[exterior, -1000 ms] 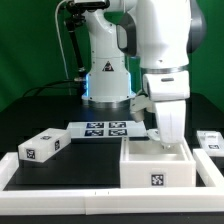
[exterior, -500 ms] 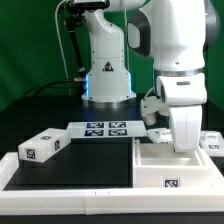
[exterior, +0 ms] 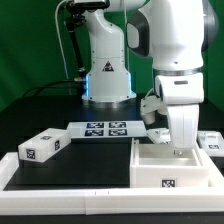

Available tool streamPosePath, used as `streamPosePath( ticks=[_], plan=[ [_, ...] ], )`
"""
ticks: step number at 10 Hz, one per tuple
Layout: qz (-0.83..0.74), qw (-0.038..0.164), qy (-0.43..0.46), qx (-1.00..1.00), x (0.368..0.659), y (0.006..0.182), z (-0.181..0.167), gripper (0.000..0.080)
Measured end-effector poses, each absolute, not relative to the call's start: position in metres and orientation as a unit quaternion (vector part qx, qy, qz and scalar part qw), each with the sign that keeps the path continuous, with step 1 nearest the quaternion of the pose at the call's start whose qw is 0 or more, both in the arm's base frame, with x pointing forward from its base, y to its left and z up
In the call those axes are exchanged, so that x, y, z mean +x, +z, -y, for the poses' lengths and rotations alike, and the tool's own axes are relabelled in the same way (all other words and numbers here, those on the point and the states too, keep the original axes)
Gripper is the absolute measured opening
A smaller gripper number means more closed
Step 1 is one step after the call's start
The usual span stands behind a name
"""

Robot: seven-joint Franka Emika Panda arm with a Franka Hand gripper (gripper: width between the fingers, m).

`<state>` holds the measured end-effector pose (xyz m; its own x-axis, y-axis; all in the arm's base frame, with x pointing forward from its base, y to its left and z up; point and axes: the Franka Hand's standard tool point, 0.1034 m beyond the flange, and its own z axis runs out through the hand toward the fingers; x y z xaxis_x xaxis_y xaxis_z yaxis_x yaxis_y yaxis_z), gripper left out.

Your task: Assemble cabinet

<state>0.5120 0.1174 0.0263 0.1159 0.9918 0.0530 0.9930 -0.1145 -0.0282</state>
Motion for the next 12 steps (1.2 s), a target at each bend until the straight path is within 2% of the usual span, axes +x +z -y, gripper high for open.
streamPosePath(
  ticks=[1, 2, 3, 4, 6, 8, 10, 12],
  plan=[
    [0.665, 0.028, -0.011, -0.747, 0.512, 0.026, -0.117, 0.0387],
    [0.661, 0.027, -0.011, -0.749, 0.512, 0.027, -0.115, 0.0598],
    [0.65, 0.025, -0.012, -0.76, 0.506, 0.032, -0.111, 0.0725],
    [0.643, 0.02, -0.015, -0.766, 0.5, 0.038, -0.105, 0.0776],
    [0.613, 0.012, -0.015, -0.79, 0.483, 0.056, -0.093, 0.0795],
    [0.595, 0.004, -0.017, -0.804, 0.466, 0.072, -0.096, 0.0799],
    [0.586, 0.002, -0.03, -0.81, 0.456, 0.082, -0.125, 0.0797],
    [0.599, 0.002, -0.071, -0.797, 0.455, 0.076, -0.155, 0.0797]
  ],
)
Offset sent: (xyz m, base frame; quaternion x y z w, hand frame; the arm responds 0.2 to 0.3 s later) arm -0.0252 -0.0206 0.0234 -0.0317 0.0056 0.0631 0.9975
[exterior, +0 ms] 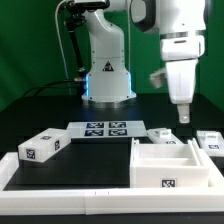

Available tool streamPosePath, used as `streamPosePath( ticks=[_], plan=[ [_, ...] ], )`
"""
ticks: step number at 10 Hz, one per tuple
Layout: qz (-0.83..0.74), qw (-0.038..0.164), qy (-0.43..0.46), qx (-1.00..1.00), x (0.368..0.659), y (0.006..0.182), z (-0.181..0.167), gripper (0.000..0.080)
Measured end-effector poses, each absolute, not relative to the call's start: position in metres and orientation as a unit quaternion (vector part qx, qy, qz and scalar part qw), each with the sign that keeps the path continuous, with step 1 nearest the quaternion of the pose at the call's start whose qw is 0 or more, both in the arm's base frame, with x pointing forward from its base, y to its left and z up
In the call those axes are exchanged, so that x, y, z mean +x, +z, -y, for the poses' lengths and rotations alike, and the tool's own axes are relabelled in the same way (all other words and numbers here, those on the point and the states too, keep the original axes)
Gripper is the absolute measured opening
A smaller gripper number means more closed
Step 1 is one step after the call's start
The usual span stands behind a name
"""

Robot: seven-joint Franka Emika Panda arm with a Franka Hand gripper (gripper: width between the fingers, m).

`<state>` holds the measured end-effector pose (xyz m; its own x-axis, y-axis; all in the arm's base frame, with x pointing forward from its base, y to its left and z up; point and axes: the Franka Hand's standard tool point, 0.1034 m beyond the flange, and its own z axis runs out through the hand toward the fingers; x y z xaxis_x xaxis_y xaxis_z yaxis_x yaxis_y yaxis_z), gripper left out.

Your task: Assemble cabinet

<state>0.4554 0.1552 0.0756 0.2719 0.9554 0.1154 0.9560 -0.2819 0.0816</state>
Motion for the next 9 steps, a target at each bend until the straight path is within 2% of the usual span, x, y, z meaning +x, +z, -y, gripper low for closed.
streamPosePath(
  ticks=[1, 5, 9],
  plan=[
    [0.609, 0.003, -0.078, -0.79, 0.455, 0.07, -0.161, 0.0797],
    [0.607, 0.005, -0.075, -0.791, 0.454, 0.068, -0.159, 0.0797],
    [0.608, 0.023, -0.075, -0.79, 0.446, 0.05, -0.193, 0.0797]
  ],
)
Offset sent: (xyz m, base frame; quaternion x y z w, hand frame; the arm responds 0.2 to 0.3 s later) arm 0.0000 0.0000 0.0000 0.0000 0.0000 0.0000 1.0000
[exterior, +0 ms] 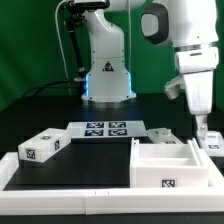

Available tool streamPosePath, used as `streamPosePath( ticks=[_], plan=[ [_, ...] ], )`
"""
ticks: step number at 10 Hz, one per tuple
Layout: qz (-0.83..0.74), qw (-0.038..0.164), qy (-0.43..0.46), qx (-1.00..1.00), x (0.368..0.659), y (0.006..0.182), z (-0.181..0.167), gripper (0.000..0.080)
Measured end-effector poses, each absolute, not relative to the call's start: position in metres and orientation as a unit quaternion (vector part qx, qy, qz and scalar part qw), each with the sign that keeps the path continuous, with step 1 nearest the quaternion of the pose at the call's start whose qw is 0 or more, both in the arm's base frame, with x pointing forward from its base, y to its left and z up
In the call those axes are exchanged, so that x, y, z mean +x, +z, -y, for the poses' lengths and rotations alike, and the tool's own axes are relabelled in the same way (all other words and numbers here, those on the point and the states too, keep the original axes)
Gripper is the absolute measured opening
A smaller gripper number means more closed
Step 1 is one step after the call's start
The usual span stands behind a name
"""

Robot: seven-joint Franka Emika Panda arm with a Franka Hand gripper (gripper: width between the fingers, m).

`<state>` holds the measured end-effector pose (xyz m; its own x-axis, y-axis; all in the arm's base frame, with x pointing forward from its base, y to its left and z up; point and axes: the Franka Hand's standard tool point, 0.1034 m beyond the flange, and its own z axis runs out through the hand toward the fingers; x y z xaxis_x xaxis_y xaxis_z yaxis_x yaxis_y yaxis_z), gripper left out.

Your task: Assemble cabinet

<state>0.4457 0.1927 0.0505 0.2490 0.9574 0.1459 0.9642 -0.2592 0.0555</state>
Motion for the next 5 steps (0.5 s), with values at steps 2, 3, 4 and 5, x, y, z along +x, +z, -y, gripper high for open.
streamPosePath(
  ticks=[2, 3, 4, 5],
  plan=[
    [0.608, 0.035, -0.071, -0.79, 0.442, 0.031, -0.2, 0.0797],
    [0.606, 0.039, -0.072, -0.792, 0.44, 0.025, -0.202, 0.0797],
    [0.603, 0.042, -0.072, -0.794, 0.436, 0.021, -0.207, 0.0797],
    [0.602, 0.044, -0.073, -0.794, 0.434, 0.019, -0.211, 0.0797]
  ],
)
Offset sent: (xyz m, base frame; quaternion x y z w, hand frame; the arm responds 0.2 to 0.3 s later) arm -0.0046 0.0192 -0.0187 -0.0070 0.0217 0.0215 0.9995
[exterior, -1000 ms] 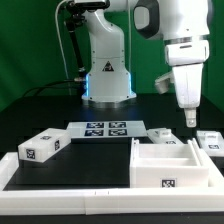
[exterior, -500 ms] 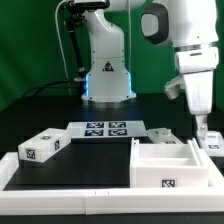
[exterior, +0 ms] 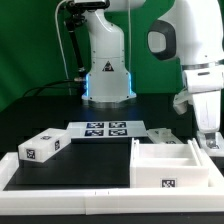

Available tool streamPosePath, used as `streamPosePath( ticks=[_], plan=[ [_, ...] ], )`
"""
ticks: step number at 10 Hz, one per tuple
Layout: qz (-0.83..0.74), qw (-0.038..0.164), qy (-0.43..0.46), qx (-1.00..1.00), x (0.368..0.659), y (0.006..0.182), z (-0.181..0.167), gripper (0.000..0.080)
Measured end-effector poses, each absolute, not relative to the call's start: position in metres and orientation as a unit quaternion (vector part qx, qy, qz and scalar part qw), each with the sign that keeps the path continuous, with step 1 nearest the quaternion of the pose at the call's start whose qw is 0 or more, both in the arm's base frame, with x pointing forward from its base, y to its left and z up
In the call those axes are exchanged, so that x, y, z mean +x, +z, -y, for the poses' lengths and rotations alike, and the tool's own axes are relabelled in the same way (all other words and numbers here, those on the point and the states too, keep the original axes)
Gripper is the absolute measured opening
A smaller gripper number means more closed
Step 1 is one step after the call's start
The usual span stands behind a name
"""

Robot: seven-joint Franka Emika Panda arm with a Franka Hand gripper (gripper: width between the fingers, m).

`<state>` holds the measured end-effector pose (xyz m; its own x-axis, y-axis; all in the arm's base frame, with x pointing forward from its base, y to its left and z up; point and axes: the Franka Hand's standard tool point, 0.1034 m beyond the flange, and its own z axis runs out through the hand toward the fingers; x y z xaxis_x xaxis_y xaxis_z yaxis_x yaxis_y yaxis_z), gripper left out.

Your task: Assemble cabinet

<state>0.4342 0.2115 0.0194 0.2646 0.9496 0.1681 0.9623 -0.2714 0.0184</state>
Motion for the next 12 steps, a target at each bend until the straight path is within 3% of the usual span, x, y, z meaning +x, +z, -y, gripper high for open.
streamPosePath(
  ticks=[2, 4, 5, 7, 8, 9, 12],
  plan=[
    [0.603, 0.045, -0.073, -0.793, 0.432, 0.018, -0.214, 0.0797],
    [0.602, 0.047, -0.071, -0.794, 0.43, 0.013, -0.213, 0.0485],
    [0.601, 0.048, -0.071, -0.794, 0.429, 0.01, -0.213, 0.0485],
    [0.601, 0.049, -0.073, -0.794, 0.429, 0.01, -0.214, 0.0212],
    [0.601, 0.049, -0.073, -0.794, 0.429, 0.01, -0.214, 0.0212],
    [0.601, 0.049, -0.073, -0.794, 0.429, 0.01, -0.214, 0.0067],
    [0.601, 0.049, -0.073, -0.795, 0.429, 0.01, -0.213, 0.0068]
  ],
)
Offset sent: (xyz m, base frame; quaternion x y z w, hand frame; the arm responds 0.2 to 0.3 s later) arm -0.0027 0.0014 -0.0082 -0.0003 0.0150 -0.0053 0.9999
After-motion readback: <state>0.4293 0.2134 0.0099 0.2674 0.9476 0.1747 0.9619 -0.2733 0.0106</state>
